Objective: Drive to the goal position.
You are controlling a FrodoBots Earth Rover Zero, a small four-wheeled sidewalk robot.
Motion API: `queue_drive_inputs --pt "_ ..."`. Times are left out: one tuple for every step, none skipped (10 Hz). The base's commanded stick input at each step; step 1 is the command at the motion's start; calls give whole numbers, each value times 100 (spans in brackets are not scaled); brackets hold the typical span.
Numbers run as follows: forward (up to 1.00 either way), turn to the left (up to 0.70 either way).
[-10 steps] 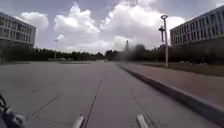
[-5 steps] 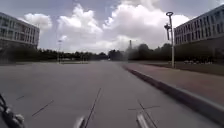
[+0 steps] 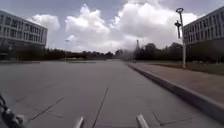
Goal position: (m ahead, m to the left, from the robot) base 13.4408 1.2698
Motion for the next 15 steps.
queue_drive_inputs --pt "70 0" --pt "70 0" --pt "70 0" --pt "70 0" --pt "70 0" --pt "70 0" --pt "70 0" --pt "70 0" --pt "70 0" --pt "70 0" --pt "70 -18" --pt "70 -32" --pt "70 -16" --pt "70 -1" --pt "70 0"
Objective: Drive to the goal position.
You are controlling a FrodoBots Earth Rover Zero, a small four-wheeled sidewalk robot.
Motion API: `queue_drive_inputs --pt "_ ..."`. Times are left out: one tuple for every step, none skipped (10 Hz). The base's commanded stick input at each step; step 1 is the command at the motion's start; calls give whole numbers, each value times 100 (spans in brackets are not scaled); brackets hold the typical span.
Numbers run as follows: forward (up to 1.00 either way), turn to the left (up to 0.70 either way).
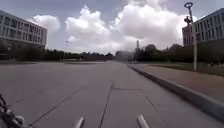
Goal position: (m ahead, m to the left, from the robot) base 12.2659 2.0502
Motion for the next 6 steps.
queue_drive_inputs --pt "70 0" --pt "70 0" --pt "70 0" --pt "70 0" --pt "70 0" --pt "70 0"
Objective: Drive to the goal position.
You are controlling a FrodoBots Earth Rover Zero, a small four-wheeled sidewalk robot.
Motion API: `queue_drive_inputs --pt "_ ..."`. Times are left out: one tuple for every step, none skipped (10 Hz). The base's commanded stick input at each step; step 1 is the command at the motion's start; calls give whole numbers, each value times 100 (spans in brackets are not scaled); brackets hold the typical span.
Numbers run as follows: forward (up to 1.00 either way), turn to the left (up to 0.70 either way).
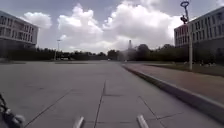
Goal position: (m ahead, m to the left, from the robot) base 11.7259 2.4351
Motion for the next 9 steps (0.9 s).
queue_drive_inputs --pt "70 0" --pt "70 0" --pt "70 0" --pt "70 0" --pt "70 0" --pt "70 0" --pt "70 0" --pt "70 0" --pt "70 0"
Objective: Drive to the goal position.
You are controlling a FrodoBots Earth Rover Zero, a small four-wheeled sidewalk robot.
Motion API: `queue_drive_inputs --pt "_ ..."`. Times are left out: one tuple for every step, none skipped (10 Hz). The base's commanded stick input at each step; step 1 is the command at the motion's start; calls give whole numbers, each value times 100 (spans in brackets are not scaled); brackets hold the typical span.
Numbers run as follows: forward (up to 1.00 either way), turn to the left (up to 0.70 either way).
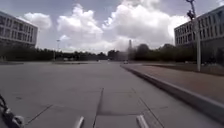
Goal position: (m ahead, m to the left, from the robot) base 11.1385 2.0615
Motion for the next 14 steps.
queue_drive_inputs --pt "70 0" --pt "70 0" --pt "70 0" --pt "70 0" --pt "70 0" --pt "70 0" --pt "70 0" --pt "70 0" --pt "70 0" --pt "70 0" --pt "70 0" --pt "70 0" --pt "70 0" --pt "70 0"
